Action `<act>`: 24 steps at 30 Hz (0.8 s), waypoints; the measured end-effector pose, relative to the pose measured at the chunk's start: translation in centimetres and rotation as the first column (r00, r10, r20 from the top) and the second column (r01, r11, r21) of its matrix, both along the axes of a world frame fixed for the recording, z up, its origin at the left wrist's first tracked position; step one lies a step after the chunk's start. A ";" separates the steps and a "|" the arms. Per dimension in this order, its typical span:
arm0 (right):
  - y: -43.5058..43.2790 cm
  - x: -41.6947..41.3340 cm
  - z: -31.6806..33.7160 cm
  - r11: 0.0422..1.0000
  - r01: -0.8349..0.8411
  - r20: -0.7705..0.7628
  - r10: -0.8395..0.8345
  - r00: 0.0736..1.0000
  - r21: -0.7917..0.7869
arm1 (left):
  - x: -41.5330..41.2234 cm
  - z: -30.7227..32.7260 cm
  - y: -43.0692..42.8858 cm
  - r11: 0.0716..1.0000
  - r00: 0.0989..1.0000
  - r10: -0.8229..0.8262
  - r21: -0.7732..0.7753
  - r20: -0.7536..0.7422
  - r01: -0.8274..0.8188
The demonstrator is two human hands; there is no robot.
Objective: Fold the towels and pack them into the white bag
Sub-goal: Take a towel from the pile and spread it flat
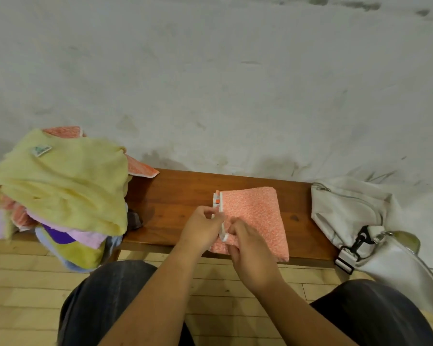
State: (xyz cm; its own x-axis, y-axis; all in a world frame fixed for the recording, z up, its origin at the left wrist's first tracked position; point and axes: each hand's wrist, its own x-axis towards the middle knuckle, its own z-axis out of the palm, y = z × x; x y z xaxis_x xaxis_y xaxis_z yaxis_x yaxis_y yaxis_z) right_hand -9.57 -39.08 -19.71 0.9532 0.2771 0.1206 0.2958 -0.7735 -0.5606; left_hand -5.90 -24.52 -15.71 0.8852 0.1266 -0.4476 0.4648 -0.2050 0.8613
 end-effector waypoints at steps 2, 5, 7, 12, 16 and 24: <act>-0.1 0.3 -0.1 1.000 -0.014 0.027 0.014 1.000 0.021 | -0.1 0.0 -0.3 1.000 0.999 0.003 0.015 0.051 -0.004; -0.4 0.5 0.0 0.998 -0.063 0.034 0.062 0.997 0.019 | -0.1 -0.1 -0.9 0.999 0.992 -0.022 0.026 0.124 0.019; -0.7 0.3 0.4 0.995 -0.061 0.048 0.065 0.997 -0.074 | -0.1 -0.2 -1.2 0.999 0.986 -0.027 0.038 0.162 0.021; -2.3 -0.2 1.5 0.969 0.131 0.086 -0.115 0.990 -0.207 | -0.1 0.1 -1.6 0.994 0.973 -0.076 0.098 0.217 0.055; -3.4 0.6 0.9 0.951 0.193 0.042 -0.189 0.981 -0.241 | 0.0 0.1 -1.4 0.996 0.974 -0.061 0.070 0.219 0.047; -4.0 0.9 0.4 0.955 0.112 -0.113 -0.148 0.983 -0.276 | 0.0 -1.3 -0.9 0.974 0.985 -0.053 0.228 0.166 0.014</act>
State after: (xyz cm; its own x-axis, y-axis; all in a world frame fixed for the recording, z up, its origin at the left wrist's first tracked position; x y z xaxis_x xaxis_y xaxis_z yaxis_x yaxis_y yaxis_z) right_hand -8.67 -43.04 -19.26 0.9855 0.1547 -0.0692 0.1205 -0.9269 -0.3554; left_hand -5.87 -25.42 -16.96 0.9512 0.1759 -0.2537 0.3053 -0.4152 0.8570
